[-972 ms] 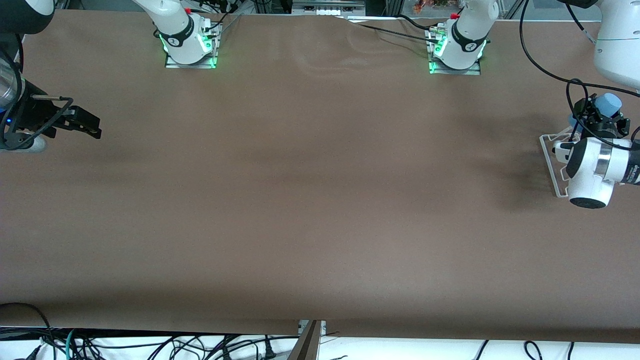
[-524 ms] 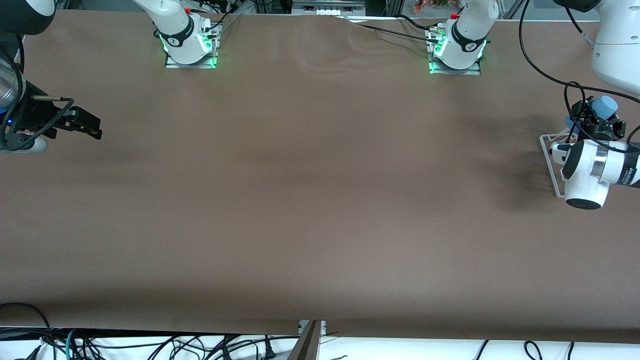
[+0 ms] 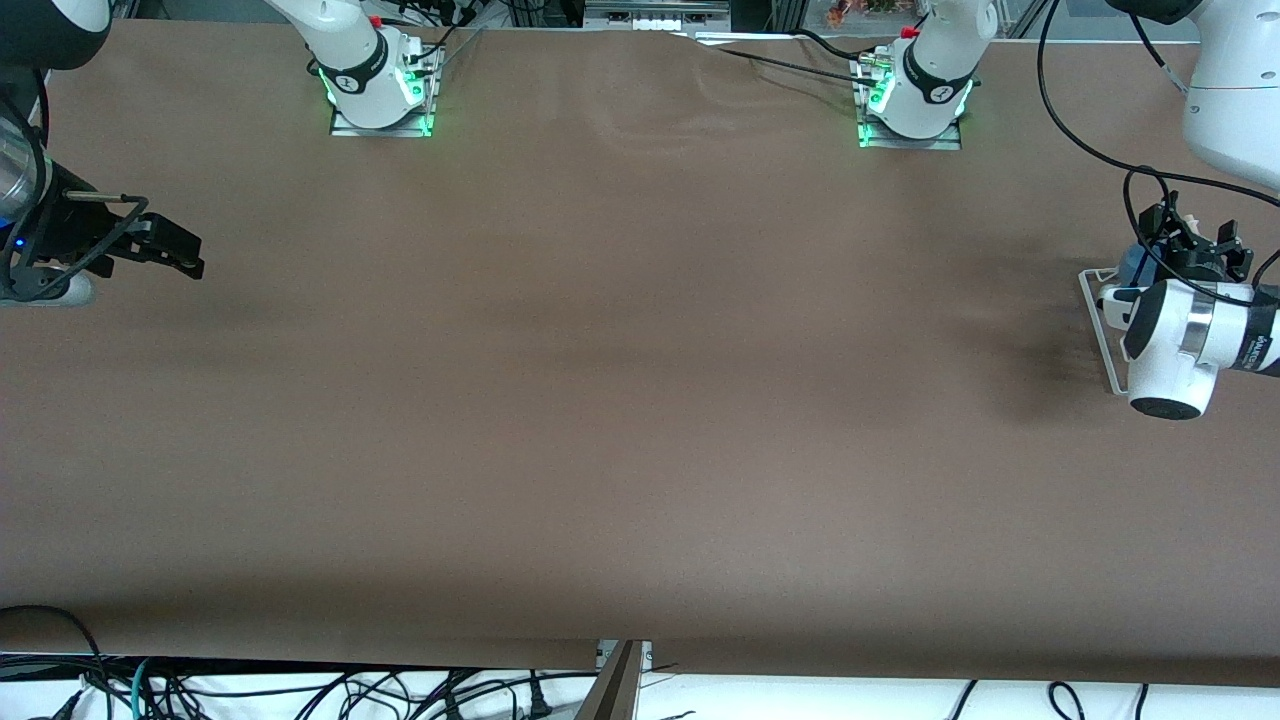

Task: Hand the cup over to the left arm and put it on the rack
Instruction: 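Lower the cup into the wire rack with the left gripper while the right gripper retracts, then open the left gripper and release the cup in the rack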

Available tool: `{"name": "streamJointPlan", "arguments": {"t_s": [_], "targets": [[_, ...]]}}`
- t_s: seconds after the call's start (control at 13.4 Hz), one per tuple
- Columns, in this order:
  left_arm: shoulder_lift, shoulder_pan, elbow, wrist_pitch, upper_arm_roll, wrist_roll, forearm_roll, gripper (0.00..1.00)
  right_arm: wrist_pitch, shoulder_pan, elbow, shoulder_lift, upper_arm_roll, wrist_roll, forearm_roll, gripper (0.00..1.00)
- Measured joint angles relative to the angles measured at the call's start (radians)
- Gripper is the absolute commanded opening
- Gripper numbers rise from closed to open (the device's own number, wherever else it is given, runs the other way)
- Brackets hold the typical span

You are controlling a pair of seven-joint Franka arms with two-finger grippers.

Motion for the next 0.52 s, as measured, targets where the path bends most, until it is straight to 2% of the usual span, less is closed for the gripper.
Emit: {"name": "streamJointPlan", "arguments": {"t_s": [0.3,0.52], "targets": [[-0.007,-0.002,0.071,-0.047,-0.016,0.001,-0.010,1.00,0.000,0.000,0.000,0.000,0.000,0.000,0.000,1.00],[-0.024,-0.011,0.231,-0.090,-0.039,0.001,-0.165,1.00,0.000,0.000,0.000,0.000,0.000,0.000,0.000,1.00]]}}
